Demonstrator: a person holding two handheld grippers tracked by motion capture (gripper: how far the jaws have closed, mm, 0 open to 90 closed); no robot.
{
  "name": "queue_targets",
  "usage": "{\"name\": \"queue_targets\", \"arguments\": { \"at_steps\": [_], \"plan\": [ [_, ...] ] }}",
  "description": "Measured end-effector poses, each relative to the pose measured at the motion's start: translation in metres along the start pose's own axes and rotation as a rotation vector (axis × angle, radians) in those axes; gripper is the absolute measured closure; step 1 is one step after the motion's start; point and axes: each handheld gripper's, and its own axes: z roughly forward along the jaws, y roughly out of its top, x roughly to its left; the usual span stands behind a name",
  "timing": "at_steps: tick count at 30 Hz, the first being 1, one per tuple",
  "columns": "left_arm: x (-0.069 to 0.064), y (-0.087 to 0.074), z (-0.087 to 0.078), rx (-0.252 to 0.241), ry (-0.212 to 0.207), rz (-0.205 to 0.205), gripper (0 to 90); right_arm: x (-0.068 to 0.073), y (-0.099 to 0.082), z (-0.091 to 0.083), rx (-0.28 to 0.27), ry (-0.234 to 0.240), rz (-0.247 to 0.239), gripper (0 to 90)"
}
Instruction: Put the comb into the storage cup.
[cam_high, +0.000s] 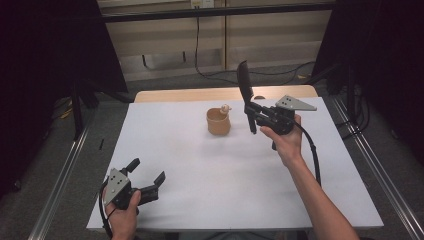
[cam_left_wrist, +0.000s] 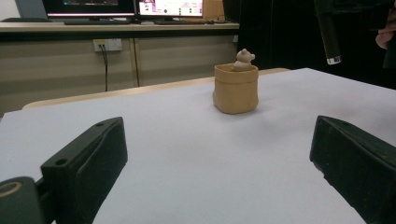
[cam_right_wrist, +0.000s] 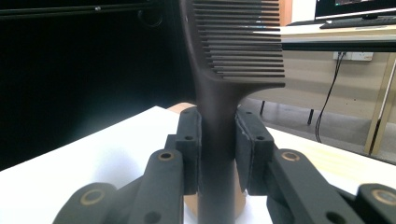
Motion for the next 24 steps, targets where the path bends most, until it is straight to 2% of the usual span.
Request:
{"name": "queue_targets", "arguments": {
  "at_steps": [4, 16, 24],
  "plan": [
    [0.0, 0.0, 0.0, 0.003, -0.001, 0.0, 4.2, 0.0, 0.002, 0.006, -0.006, 0.008, 0.009, 72.9],
    [0.001, -0.001, 0.001, 0.002, 0.0, -0.007, 4.2, 0.006, 0.011, 0.026, -0.005, 0.029, -0.005, 72.9],
    [0.001, 0.0, 0.0, 0.001, -0.002, 0.004, 4.2, 0.008, 0.019, 0.035, -0.008, 0.037, -0.02, 72.9]
  ]
}}
